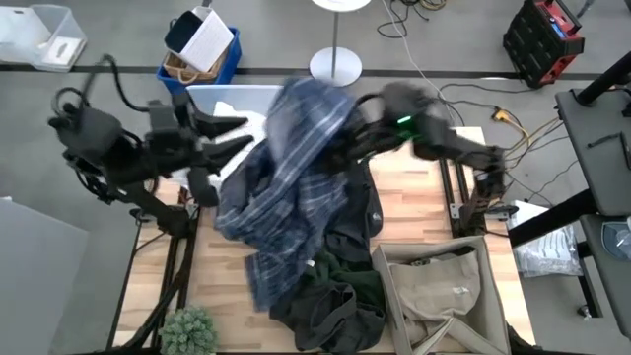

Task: Sort clothes
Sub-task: Put the blue checkered shirt into the laundry organizer

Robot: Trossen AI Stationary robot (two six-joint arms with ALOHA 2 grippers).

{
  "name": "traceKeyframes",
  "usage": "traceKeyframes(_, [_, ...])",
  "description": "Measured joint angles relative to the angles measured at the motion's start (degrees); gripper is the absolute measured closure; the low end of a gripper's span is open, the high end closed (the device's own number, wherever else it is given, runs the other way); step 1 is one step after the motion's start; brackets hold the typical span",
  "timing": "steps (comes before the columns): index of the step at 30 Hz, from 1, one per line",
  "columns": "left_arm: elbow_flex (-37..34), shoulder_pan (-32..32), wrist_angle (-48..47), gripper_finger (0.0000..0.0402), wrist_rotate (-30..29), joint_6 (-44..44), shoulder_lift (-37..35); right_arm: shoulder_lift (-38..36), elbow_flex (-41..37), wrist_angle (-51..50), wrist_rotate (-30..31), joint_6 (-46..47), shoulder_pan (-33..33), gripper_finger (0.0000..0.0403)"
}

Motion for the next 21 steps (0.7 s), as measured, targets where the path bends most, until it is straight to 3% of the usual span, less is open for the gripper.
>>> traceKeyframes(7, [-0.04, 0.0, 1.16, 0.0189, -2.96, 7.08, -3.81, -8.86, 0.14, 0.14, -4.47, 14.12, -0.89, 0.0394])
traceKeyframes(11, [-0.04, 0.0, 2.43, 0.0177, -7.22, 12.14, -5.37, -12.67, 0.14, 5.34, -13.46, 27.89, -1.37, 0.0394])
traceKeyframes(16, [-0.04, 0.0, 4.5, 0.0175, -12.11, 17.71, -6.85, -15.76, 0.18, 16.65, -24.49, 38.78, -0.2, 0.0394])
traceKeyframes(19, [-0.04, 0.04, 5.28, 0.0175, -14.03, 19.09, -7.44, -18.56, 0.2, 13.04, -33.93, 42.76, -0.27, 0.0394])
traceKeyframes(21, [-0.04, 0.11, 5.45, 0.0175, -14.69, 19.15, -7.65, -20.8, 0.26, 3.32, -36.68, 42.41, -0.29, 0.0394])
